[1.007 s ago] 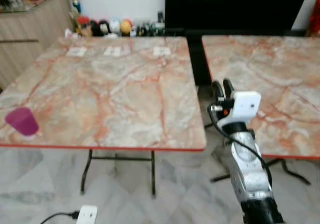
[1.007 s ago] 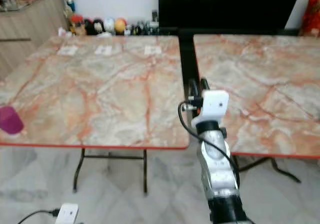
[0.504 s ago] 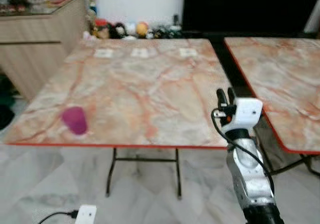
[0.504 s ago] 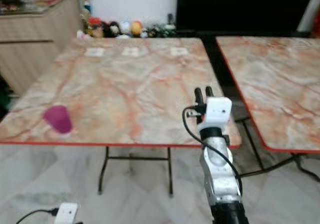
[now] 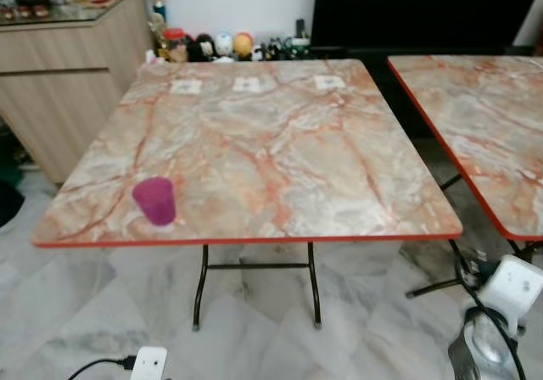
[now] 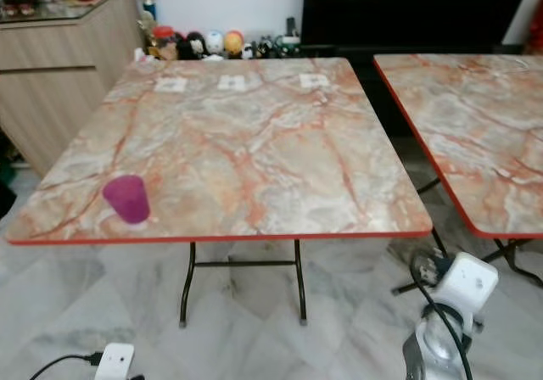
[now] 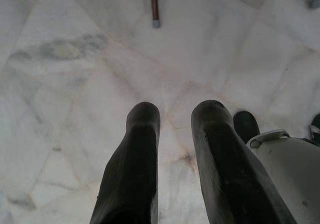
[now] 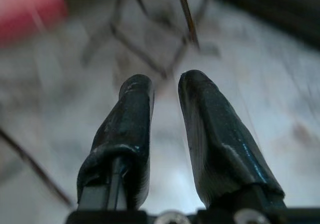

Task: Setting the table

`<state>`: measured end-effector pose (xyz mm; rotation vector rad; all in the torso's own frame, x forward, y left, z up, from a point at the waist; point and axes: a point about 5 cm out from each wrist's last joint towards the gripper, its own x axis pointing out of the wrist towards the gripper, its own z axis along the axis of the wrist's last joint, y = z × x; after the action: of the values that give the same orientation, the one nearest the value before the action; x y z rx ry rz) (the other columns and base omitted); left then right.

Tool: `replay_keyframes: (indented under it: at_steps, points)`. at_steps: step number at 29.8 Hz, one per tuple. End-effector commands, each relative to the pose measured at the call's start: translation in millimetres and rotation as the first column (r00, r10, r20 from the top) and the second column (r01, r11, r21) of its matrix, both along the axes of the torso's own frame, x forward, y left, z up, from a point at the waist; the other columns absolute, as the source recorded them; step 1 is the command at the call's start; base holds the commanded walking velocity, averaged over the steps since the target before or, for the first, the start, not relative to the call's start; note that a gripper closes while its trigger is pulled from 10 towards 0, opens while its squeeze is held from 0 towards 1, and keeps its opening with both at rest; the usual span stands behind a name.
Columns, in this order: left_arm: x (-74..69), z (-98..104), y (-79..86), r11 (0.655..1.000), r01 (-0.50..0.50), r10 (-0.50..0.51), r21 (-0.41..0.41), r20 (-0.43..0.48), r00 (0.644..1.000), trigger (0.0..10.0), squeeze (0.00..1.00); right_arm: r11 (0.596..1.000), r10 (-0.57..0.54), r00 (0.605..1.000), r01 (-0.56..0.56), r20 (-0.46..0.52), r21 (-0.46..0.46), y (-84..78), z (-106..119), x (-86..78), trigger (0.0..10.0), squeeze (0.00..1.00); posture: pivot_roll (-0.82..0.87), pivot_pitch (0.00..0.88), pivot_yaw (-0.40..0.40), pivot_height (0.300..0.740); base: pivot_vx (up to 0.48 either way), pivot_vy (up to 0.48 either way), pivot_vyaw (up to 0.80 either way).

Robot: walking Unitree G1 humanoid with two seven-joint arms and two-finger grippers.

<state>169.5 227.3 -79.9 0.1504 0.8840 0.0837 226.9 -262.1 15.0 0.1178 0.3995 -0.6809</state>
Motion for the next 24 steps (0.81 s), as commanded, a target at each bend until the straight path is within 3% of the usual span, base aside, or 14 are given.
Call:
replay_keyframes:
  at_steps: [1,4,5,7,8,9,10,13,14,15,17,20,22,24]
  points:
    - [-0.2,0.1,0.9,1.000,-0.016,0.016,0.002,0.003,1.000,10.0,0.00,0.999,0.043,0.997,-0.042,-0.059,0.007,5.6,-5.7,3.0,10.0,0.00,-0.06,0.043,0.006,0.740,0.000,0.000,0.00]
    - [1.6,1.7,3.5,0.999,-0.037,0.037,0.007,0.017,0.999,10.0,0.00,0.980,0.191,0.957,-0.176,-0.220,0.090,20.6,-39.2,2.7,10.0,0.00,-0.05,0.053,0.013,0.740,0.000,0.000,0.00]
    - [1.6,1.7,3.5,0.999,-0.037,0.037,0.007,0.017,0.999,10.0,0.00,0.980,0.191,0.957,-0.176,-0.220,0.090,20.6,-39.2,2.7,10.0,0.00,-0.05,0.053,0.013,0.740,0.000,0.000,0.00]
    - [5.8,5.5,8.3,0.999,-0.041,0.040,0.022,0.045,0.998,10.0,0.00,0.937,0.340,0.898,-0.299,-0.280,0.178,37.2,-55.1,3.0,10.0,0.00,-0.05,0.064,0.018,0.740,0.000,0.000,0.00]
    - [5.8,5.5,8.3,0.999,-0.041,0.040,0.022,0.045,0.998,10.0,0.00,0.937,0.340,0.898,-0.299,-0.280,0.178,37.2,-55.1,3.0,10.0,0.00,-0.05,0.064,0.018,0.740,0.000,0.000,0.00]
    - [9.4,8.7,12.2,0.999,-0.043,0.041,0.033,0.068,0.997,10.0,0.00,0.886,0.462,0.826,-0.416,-0.323,0.203,50.1,-63.8,0.5,10.0,0.00,-0.04,0.068,0.019,0.740,0.000,0.000,0.00]
    - [10.8,10.1,13.6,0.998,-0.045,0.042,0.036,0.078,0.996,10.0,0.00,0.863,0.505,0.792,-0.460,-0.342,0.209,54.7,-67.1,-1.5,10.0,0.00,-0.04,0.068,0.019,0.740,0.000,0.000,0.00]
    - [18.5,18.0,23.5,0.996,-0.071,0.063,0.059,0.132,0.989,10.0,0.00,0.808,0.590,0.720,-0.532,-0.367,0.254,69.1,-78.4,-11.9,10.0,0.00,-0.03,0.080,0.026,0.740,0.000,0.000,0.00]
    - [18.5,18.0,23.5,0.996,-0.071,0.063,0.059,0.132,0.989,10.0,0.00,0.808,0.590,0.720,-0.532,-0.367,0.254,69.1,-78.4,-11.9,10.0,0.00,-0.03,0.080,0.026,0.740,0.000,0.000,0.00]
    - [21.8,23.3,29.4,0.992,-0.111,0.100,0.052,0.185,0.978,10.0,0.00,0.785,0.616,0.668,-0.567,-0.418,0.251,72.6,-85.5,-21.6,10.0,0.00,-0.03,0.081,0.031,0.740,0.000,0.000,0.00]
    - [25.2,29.3,34.9,0.989,-0.138,0.121,0.053,0.243,0.963,10.0,0.00,0.781,0.616,0.634,-0.566,-0.467,0.263,73.4,-92.9,-33.7,10.0,0.00,-0.02,0.082,0.036,0.740,0.000,0.000,0.00]
    - [28.8,37.1,38.6,0.987,-0.152,0.129,0.046,0.323,0.938,10.0,0.00,0.792,0.609,0.641,-0.525,-0.468,0.312,73.3,-99.1,-43.3,10.0,0.00,0.00,0.089,0.038,0.740,0.000,0.000,0.00]
    - [33.0,45.1,36.5,0.990,-0.141,0.119,0.023,0.409,0.905,10.0,0.00,0.808,0.589,0.685,-0.485,-0.428,0.336,75.6,-100.1,-45.4,10.0,0.00,0.00,0.096,0.038,0.740,0.000,0.000,0.00]
    - [33.8,46.1,32.8,0.993,-0.117,0.093,0.031,0.425,0.900,10.0,0.00,0.810,0.584,0.698,-0.476,-0.413,0.342,77.1,-100.6,-46.3,10.0,0.00,-0.01,0.098,0.038,0.740,0.000,0.000,0.00]
